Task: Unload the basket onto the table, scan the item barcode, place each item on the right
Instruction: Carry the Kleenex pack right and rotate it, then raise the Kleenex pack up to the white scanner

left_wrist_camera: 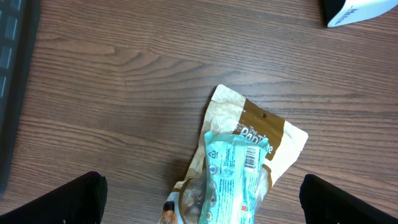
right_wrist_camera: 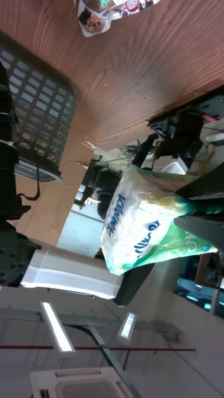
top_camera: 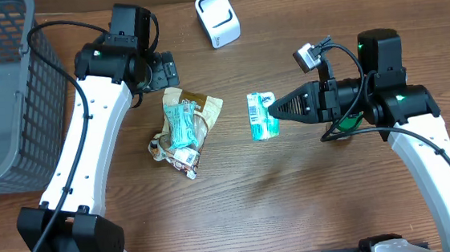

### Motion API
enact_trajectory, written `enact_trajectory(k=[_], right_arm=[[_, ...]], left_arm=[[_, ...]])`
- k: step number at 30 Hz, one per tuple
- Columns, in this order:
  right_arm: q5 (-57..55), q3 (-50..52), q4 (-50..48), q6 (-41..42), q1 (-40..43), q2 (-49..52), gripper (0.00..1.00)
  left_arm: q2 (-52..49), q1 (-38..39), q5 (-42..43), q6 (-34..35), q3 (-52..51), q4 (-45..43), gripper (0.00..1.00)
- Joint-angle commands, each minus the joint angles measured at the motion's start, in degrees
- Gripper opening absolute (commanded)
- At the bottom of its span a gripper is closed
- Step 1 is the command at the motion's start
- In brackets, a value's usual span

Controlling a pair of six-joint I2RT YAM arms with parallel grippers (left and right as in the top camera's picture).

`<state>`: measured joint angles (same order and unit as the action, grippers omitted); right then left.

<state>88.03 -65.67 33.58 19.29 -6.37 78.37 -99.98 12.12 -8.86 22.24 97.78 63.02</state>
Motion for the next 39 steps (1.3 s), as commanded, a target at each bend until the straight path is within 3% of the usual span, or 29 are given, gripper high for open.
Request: enact_trajectory(k=[1,7,10,20,28,34,39], right_arm=[[1.9,-1.4,-0.59,0.48,0.24,-0.79,0.04],[1.51,-1.38,-3.43,0.44,0.24,-0.74,0.04],[-5.01,-1.36,-3.06,0.44,0.24,-0.74,0.04],[-65.33,-1.14,11.78,0.42,-6.47,0.04,0.04],[-83.58,-1.62,13.6,0.42,-15.67,2.93,0.03],[-84.98,-14.86,19.71,-1.38,-16.44,3.72,0.03],[-85.24,-36.52,29.83,-4.76,-16.44,6.97,0.03]], left_arm=[[0.68,0.28,-0.55,-0.85,0.96,-0.02,1.0],[0.68,0.28,-0.55,-0.85,0.96,-0.02,1.0],[0.68,0.28,-0.55,-0.85,0.96,-0.02,1.0],[0.68,0.28,-0.55,-0.85,0.96,-0.02,1.0],[0.68,0.28,-0.55,-0.85,0.96,-0.02,1.0],[0.68,0.28,-0.55,-0.85,0.96,-0.02,1.0],[0.68,0.28,-0.55,-0.85,0.96,-0.02,1.0]])
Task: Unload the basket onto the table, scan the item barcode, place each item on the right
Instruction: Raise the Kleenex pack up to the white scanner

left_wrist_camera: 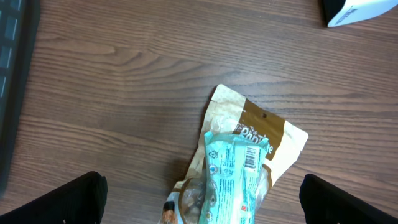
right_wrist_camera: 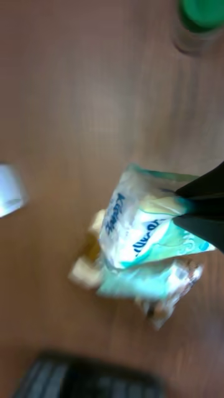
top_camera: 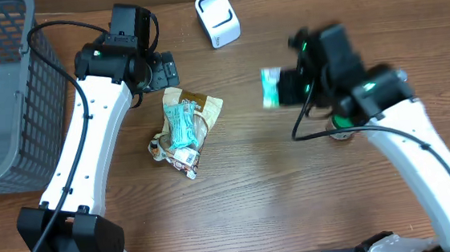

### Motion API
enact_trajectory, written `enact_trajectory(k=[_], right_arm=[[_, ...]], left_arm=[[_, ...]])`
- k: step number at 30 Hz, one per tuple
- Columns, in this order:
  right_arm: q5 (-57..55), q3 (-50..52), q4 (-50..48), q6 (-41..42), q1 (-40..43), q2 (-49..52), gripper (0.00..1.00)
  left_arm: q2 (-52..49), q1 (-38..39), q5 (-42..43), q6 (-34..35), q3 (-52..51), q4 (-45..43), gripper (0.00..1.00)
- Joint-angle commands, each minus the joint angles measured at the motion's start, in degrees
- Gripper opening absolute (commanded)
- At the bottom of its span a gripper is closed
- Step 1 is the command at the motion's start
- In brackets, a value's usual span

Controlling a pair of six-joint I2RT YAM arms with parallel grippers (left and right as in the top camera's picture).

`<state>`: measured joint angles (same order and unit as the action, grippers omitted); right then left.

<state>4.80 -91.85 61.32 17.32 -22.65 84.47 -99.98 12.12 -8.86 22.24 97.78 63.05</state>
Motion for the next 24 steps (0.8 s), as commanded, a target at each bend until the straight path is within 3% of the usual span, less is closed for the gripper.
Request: enact_trajectory(k=[1,5,17,24], right_arm=[[-3.04,-14.49,3.98,-2.84,-0.17,1.95,0.03],[-6.82,-22.84,6.21,-6.64,-0.59,5.25,0.03],[-15.54,-22.86,-2.67,-15.8,-5.92,15.61,0.04],[-29.0,-22.86,-9.33,-24.59,-9.68,25.73,0.04]], left_arm=[[0.68,0.28,-0.55,-0.85,0.96,-0.04,1.0],[0.68,0.28,-0.55,-0.85,0.96,-0.04,1.0],[0.68,0.28,-0.55,-0.85,0.96,-0.04,1.0],[0.68,0.28,-0.55,-0.85,0.96,-0.04,1.0]])
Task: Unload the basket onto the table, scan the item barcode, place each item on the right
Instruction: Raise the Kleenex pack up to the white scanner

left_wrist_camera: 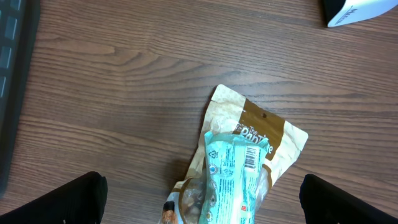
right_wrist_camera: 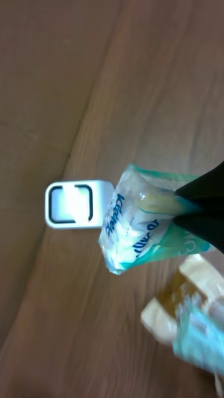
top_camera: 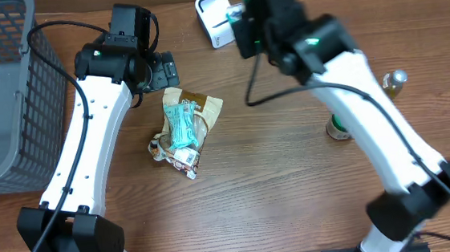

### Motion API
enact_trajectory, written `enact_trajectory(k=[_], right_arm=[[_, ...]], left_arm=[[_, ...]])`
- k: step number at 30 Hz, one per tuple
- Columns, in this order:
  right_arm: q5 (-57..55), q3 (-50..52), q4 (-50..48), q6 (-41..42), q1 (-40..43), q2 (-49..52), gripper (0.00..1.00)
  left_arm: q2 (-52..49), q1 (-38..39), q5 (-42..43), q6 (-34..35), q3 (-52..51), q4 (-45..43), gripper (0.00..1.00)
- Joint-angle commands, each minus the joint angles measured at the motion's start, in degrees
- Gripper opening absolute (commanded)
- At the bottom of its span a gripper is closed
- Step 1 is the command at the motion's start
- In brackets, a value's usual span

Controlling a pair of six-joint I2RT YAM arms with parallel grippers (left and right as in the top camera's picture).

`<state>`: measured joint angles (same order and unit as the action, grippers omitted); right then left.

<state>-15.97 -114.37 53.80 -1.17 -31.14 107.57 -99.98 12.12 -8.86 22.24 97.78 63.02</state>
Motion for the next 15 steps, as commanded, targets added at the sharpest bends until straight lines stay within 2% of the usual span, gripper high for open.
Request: enact_trajectory(k=[1,7,15], right_arm=[[-9.6,-0.35,-3.32,-7.87,-1.53,3.98,0.04],[-10.62,-0.35,-13.66,-15.69,-1.77,10.78,0.04],[-10.6,-0.35,-24.3,-17.16,-1.09,15.91,0.04]], left_arm=[[0.68,0.28,-0.55,-0.85,0.96,-0.02,1.0],[0.68,0.28,-0.55,-0.85,0.96,-0.02,1.0],[0.68,0.28,-0.55,-0.85,0.96,-0.02,1.0]])
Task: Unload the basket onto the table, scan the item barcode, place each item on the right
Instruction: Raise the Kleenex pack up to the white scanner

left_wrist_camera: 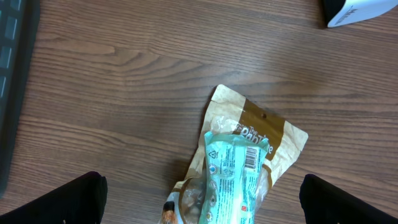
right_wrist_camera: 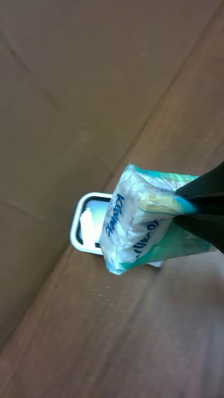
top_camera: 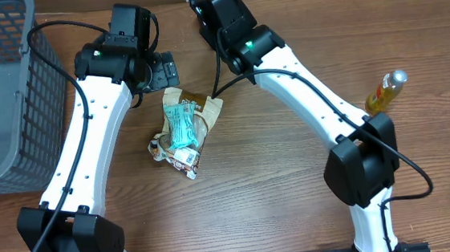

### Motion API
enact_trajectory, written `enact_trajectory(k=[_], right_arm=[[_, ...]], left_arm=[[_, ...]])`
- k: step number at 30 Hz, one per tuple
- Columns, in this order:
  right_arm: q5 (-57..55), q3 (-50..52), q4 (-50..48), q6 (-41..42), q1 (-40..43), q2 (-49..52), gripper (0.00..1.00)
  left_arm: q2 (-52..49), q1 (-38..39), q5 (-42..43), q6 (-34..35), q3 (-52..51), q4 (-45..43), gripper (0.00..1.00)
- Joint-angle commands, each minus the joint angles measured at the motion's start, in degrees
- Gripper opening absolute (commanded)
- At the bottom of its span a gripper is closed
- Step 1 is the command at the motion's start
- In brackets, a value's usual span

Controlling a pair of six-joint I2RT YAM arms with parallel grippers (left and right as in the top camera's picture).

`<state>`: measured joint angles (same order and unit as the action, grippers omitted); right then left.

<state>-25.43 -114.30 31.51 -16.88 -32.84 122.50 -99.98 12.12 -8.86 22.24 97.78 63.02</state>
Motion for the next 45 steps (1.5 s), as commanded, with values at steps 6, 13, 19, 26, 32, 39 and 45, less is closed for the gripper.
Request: enact_trajectory(k=[6,13,19,26,32,39,45], right_arm=[[-1.11,-0.37,-11.28,-4.57,1.49,4.35,0.04],[-1.14,-0.35,-20.17,-17.33,2.14,9.38,0.04],[-2.19,-0.35,-22.05,-16.98,3.98,13.57,0.04],[-1.51,-0.31,-22.73,-13.38,5.6,15.15,0.04],[-1.49,-0.5,-24.33,-6.36,5.51,12.98,0.04],[1.55,-0.5,-11.52,6.86,5.66,3.98,0.04],[14.1,-0.5,12.66,16.46,7.61,-1.92,0.04]], left_arm=[[0.68,0.28,-0.55,-0.85,0.96,-0.02,1.0],[0.68,0.28,-0.55,-0.85,0.96,-0.02,1.0],[0.68,0.28,-0.55,-0.85,0.96,-0.02,1.0],[0.68,0.28,-0.55,-0.85,0.96,-0.02,1.0],[0.68,0.28,-0.55,-0.85,0.96,-0.02,1.0],[0.68,0.28,-0.55,-0.85,0.96,-0.02,1.0],[0.68,0.28,-0.55,-0.85,0.96,-0.02,1.0]])
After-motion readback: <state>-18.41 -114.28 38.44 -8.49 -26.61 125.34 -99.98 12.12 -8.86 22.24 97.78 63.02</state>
